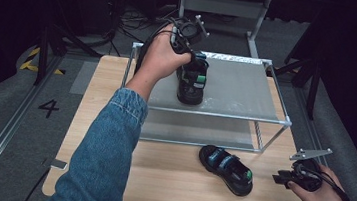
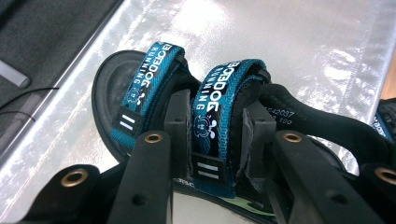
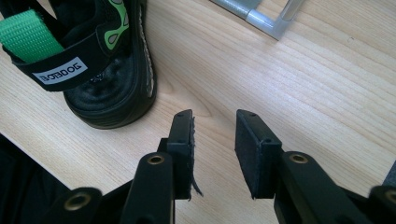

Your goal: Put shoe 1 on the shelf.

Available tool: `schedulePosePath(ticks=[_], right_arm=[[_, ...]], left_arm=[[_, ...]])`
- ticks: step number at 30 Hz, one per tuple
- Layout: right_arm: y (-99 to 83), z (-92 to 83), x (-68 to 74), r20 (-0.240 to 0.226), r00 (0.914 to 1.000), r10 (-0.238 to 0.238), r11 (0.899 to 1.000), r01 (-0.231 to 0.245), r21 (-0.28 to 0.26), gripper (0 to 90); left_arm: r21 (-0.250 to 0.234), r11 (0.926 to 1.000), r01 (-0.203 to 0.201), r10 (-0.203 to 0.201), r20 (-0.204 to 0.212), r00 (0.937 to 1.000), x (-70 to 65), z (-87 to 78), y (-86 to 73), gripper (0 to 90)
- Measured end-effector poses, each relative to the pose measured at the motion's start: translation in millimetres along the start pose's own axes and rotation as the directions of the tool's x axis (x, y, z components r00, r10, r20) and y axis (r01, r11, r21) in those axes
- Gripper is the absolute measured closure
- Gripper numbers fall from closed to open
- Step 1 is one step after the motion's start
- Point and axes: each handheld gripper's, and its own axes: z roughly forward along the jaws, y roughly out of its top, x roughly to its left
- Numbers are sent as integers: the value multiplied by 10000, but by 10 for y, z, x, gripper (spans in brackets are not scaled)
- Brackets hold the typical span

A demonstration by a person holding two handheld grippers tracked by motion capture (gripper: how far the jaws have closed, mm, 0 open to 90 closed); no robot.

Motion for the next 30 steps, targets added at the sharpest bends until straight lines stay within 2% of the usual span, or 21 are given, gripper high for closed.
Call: schedulePosePath(ticks=[4,6,11,12,13,15,16,17,19,21,24,30], right_arm=[[6,-11,17,-88,10000,17,10000,-18,-36,680],[8,-13,19,-85,10000,0,10000,0,-23,679],[9,-3,11,-81,10000,-24,10000,24,15,676],[10,0,11,-89,10000,-25,10000,25,16,676],[14,5,9,-100,9999,-73,10000,73,-3,675],[20,7,14,-109,9999,-40,10000,40,24,674],[25,12,15,-97,9999,-89,10000,89,6,674],[37,17,21,-116,9999,-129,9999,129,10,672],[44,18,25,-137,9998,-144,9999,144,11,669],[48,17,27,-138,9998,-134,9999,134,22,669],[58,10,30,-112,9998,-181,9998,180,-53,667],[95,-12,51,-130,9997,-224,9997,223,-53,664]], left_arm=[[-17,9999,153,-153,112,9998,21,70,-16,698],[55,10000,59,-60,116,9999,34,93,-19,697],[-55,9999,129,-129,136,9998,66,130,-54,687],[-173,9998,141,-138,142,9998,77,126,-61,669],[-405,9987,308,-295,324,9990,88,116,-71,647],[-381,9983,444,-429,402,9983,88,107,-74,618],[-319,9990,307,-299,238,9993,83,95,-75,574],[-310,9990,331,-328,116,9994,66,66,-81,502],[-331,9989,341,-337,132,9993,59,48,-87,446],[-387,9987,334,-337,-72,9994,28,-8,-99,422],[-513,9980,361,-365,-75,9993,-29,-76,-116,381],[-634,9980,-52,45,-108,9999,-265,-301,-124,364]])
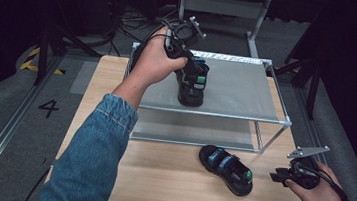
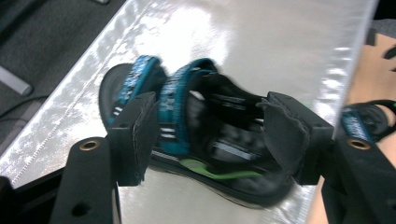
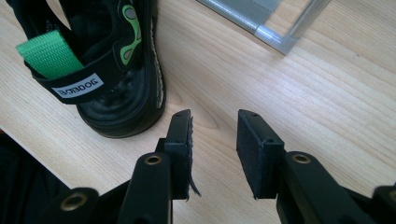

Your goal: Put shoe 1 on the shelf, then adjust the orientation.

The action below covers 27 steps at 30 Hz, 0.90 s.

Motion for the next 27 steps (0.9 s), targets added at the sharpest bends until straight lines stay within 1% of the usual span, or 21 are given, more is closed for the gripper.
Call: schedulePosePath(ticks=[2,3,4,5,6,7,9,12,13,14,16,17,18,19,20,21,22,24,25,26,27], right_arm=[[19,4,9,-54,10000,-53,10000,53,12,663],[29,6,17,-70,10000,-40,10000,40,11,663],[42,7,19,-73,9999,-118,9999,118,-16,663],[51,5,25,-77,9999,-151,9999,150,-54,663],[59,3,30,-129,9997,-193,9998,191,-111,663],[59,3,30,-129,9997,-193,9998,191,-111,663],[77,-17,42,-178,9996,-215,9996,212,-179,663],[104,-54,59,-201,9994,-272,9995,269,-146,662],[120,-66,67,-177,9993,-339,9993,336,-177,662],[120,-66,67,-177,9993,-339,9993,336,-177,662],[163,-94,103,-257,9987,-446,9988,441,-210,660],[177,-100,121,-326,9983,-482,9987,477,-168,657],[184,-99,132,-379,9981,-475,9988,471,-124,657],[184,-99,132,-379,9981,-475,9988,471,-124,657],[193,-98,144,-418,9978,-512,9987,510,-63,657],[210,-102,161,-405,9974,-594,9982,592,-44,658],[223,-105,176,-443,9969,-646,9979,644,-49,658],[248,-106,206,-503,9963,-702,9975,701,-46,658],[262,-107,223,-527,9959,-736,9973,735,-32,658],[272,-105,236,-554,9955,-764,9971,765,-4,658],[279,-103,243,-552,9953,-801,9968,802,3,659]], left_arm=[[-66,9999,-136,135,-205,9997,-96,-92,-11,364],[-111,9999,-81,78,-275,9996,-148,-143,-26,364],[-67,9999,-96,93,-357,9993,-182,-183,-42,369],[-67,9999,-96,93,-357,9993,-182,-183,-42,369],[-97,9999,85,-89,-448,9990,-266,-252,-96,368],[-97,9999,85,-89,-448,9990,-266,-252,-96,365],[0,10000,8,-8,-368,9993,-350,-330,-183,365],[89,9998,158,-155,-290,9995,-481,-388,-342,361],[66,9999,106,-104,-286,9995,-505,-402,-378,361],[66,9999,106,-104,-286,9995,-505,-402,-378,361],[117,9997,202,-201,-89,9998,-593,-422,-495,361],[189,9997,164,-163,-28,9999,-667,-415,-597,361],[189,9997,164,-163,-28,9999,-667,-415,-597,361],[323,9994,76,-73,-89,9999,-698,-410,-645,361],[333,9993,176,-170,-189,9997,-748,-399,-710,361],[348,9994,61,-51,-279,9996,-777,-394,-754,361],[320,9995,38,-28,-296,9996,-801,-388,-788,361],[424,9991,48,-43,-111,9999,-864,-371,-886,360],[392,9992,37,-34,-74,10000,-884,-355,-923,360],[506,9987,50,-50,-11,10000,-895,-351,-946,360],[506,9987,54,-56,26,10000,-906,-337,-979,360]])
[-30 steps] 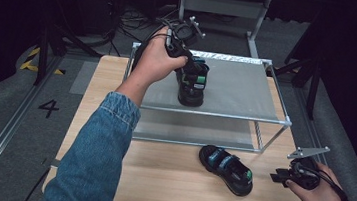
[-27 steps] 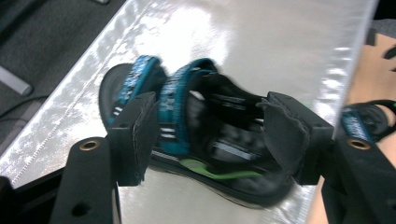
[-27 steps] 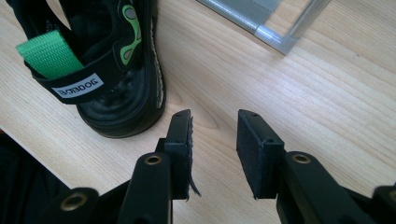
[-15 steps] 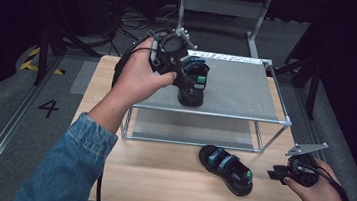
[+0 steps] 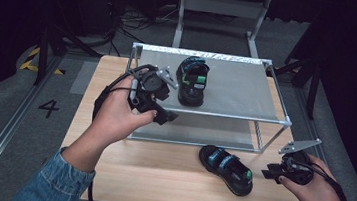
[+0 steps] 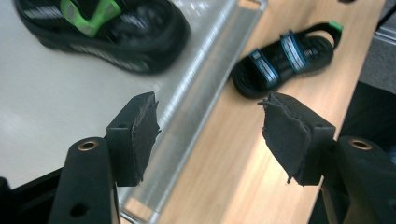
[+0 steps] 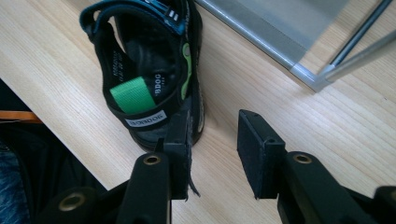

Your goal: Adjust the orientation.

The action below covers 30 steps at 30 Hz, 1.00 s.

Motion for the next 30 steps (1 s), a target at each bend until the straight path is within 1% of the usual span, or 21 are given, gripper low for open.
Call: schedulePosePath(ticks=[2,5,7,8,9,11,15,17,18,21,22,24,25,27,28,29,30], right_arm=[[17,3,19,-64,10000,-32,10000,32,30,659],[40,-4,54,-126,9999,-97,9999,98,64,661],[53,-22,88,-233,9997,-122,9999,124,52,661],[57,-29,97,-246,9995,-179,9998,180,21,661],[64,-39,118,-264,9995,-199,9998,199,3,660],[76,-47,155,-318,9991,-280,9996,280,17,659],[102,-58,219,-597,9972,-448,9990,445,-64,654],[118,-46,244,-667,9966,-480,9988,479,-36,650],[125,-36,258,-754,9958,-525,9986,526,-12,648],[152,-5,302,-921,9934,-679,9977,683,13,641],[163,4,318,-952,9928,-720,9974,725,14,640],[186,32,349,-959,9922,-799,9968,804,12,643],[200,53,367,-966,9916,-861,9962,868,26,647],[218,85,392,-952,9912,-922,9955,937,107,654],[225,101,399,-963,9909,-940,9953,957,134,660],[233,114,405,-994,9908,-918,9954,939,169,671],[244,130,408,-960,9911,-925,9954,945,173,689]], left_arm=[[82,9999,113,-112,-38,9999,-19,37,-72,359],[194,9996,215,-213,-104,9997,-13,69,-161,356],[198,9989,424,-424,29,9991,-11,101,-236,356],[198,9986,498,-502,195,9985,-7,129,-287,356],[171,9981,588,-592,254,9979,-8,159,-331,353],[275,9975,652,-660,291,9974,-15,223,-421,348],[451,9957,810,-829,431,9956,-29,382,-586,348],[463,9945,944,-965,461,9943,-21,441,-653,349],[388,9938,1044,-1061,426,9934,-19,469,-686,349],[480,9920,1171,-1181,185,9928,-5,520,-776,348],[606,9916,1144,-1152,88,9933,2,531,-807,350],[783,9895,1214,-1209,-105,9926,28,566,-893,361],[837,9888,1232,-1227,-119,9924,41,584,-931,357],[812,9866,1413,-1416,-16,9899,64,609,-999,360],[775,9867,1428,-1430,-31,9897,76,616,-1028,361],[853,9845,1531,-1534,-36,9882,89,626,-1050,361],[978,9841,1482,-1484,-56,9889,103,627,-1055,360]])
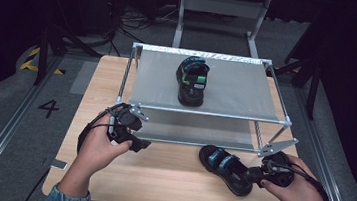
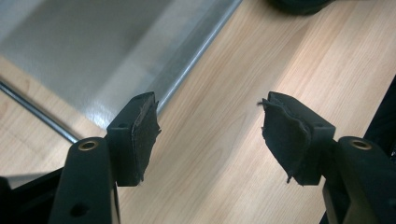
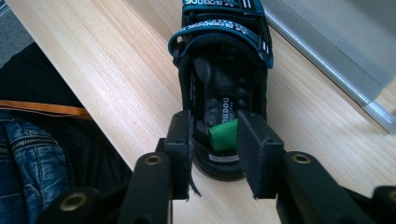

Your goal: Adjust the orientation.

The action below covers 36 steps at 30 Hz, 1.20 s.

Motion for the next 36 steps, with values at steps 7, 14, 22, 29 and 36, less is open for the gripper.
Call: schedulePosePath(ticks=[7,14,22,29,36], right_arm=[[25,28,5,-37,10000,88,9998,-87,154,900],[37,-17,41,-204,9998,39,9998,-43,-182,900],[22,30,5,383,9983,-430,9986,441,-297,620],[7,85,-32,189,9995,-238,9997,236,92,724],[18,43,-4,118,9999,120,9999,-120,-67,840]], left_arm=[[-166,9996,224,-223,40,9997,15,-5,-24,360],[-179,9996,216,-214,90,9997,24,20,-23,358],[-91,9997,238,-237,82,9997,7,53,-19,353],[-83,9998,204,-202,196,9996,14,74,-19,351],[-51,9998,210,-209,221,9995,4,82,-16,352]])
